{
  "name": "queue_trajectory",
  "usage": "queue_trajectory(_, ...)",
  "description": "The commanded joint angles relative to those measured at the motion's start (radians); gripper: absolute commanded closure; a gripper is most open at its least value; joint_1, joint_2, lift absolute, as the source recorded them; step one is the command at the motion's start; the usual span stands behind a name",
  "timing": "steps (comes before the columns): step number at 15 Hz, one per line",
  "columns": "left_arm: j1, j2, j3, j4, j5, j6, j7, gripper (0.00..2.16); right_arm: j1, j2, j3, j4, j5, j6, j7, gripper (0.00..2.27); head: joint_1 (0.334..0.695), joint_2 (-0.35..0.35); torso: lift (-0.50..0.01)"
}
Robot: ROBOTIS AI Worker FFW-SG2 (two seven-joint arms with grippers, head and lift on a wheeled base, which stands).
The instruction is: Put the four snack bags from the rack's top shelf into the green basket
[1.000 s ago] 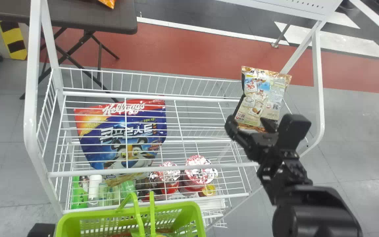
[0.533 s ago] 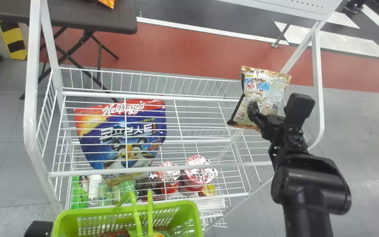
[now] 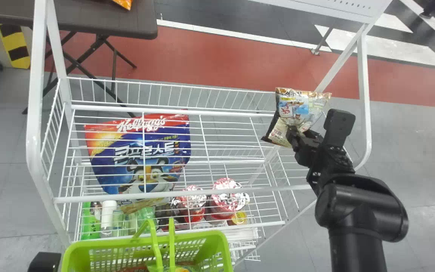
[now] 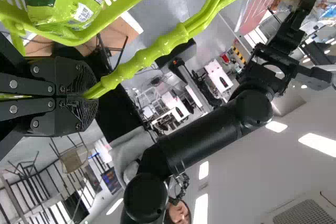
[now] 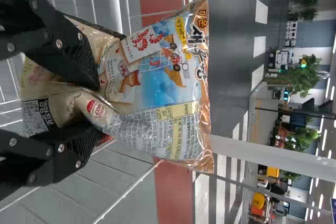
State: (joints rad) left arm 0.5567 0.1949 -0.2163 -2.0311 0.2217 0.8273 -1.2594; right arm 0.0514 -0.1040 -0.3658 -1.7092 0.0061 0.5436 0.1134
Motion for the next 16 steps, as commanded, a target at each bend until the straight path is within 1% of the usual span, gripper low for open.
queue_trajectory(1,0.0,-0.002,0.0,-0.001,-0.001,0.0,0.0,1.73,0.085,0.007,-0.005,-0.116,-0.057,-0.007,-0.001,2.19,0.695,-0.35,0.0)
queue_trajectory(3,0.0,-0.003,-0.003,-0.003,-0.002,0.0,0.0,1.73,0.17,0.015,-0.012,-0.234,-0.101,-0.032,-0.001,2.19,0.695,-0.35,0.0)
queue_trajectory(5,0.0,-0.003,-0.008,-0.006,-0.004,0.0,0.0,1.73,0.262,0.015,-0.015,-0.371,-0.161,-0.026,0.002,2.19,0.695,-0.35,0.0)
queue_trajectory(7,0.0,-0.006,-0.008,-0.008,-0.005,0.0,0.002,1.73,0.37,0.018,-0.024,-0.549,-0.248,0.066,0.02,2.19,0.695,-0.35,0.0)
queue_trajectory(8,0.002,-0.006,-0.008,-0.008,-0.005,0.0,0.0,1.73,0.416,0.024,-0.025,-0.632,-0.281,0.137,0.028,2.19,0.695,-0.35,0.0)
queue_trajectory(10,0.008,-0.009,-0.006,-0.009,-0.005,-0.003,0.0,1.73,0.535,0.063,-0.025,-0.803,-0.337,0.299,0.088,2.19,0.695,-0.35,0.0)
queue_trajectory(11,0.012,-0.009,-0.003,-0.011,-0.005,-0.006,0.002,1.73,0.571,0.075,-0.025,-0.851,-0.359,0.373,0.107,2.19,0.695,-0.35,0.0)
queue_trajectory(13,0.031,-0.014,0.003,-0.014,-0.005,-0.027,0.003,1.73,0.616,0.075,-0.035,-0.926,-0.416,0.634,0.157,2.19,0.695,-0.35,0.0)
queue_trajectory(15,0.032,-0.014,0.003,-0.017,-0.005,-0.027,0.006,1.73,0.657,0.078,-0.09,-0.96,-0.489,0.846,0.212,2.19,0.695,-0.35,0.0)
queue_trajectory(16,0.032,-0.014,0.002,-0.017,-0.005,-0.03,0.008,1.73,0.67,0.076,-0.11,-0.966,-0.508,0.956,0.246,2.19,0.695,-0.35,0.0)
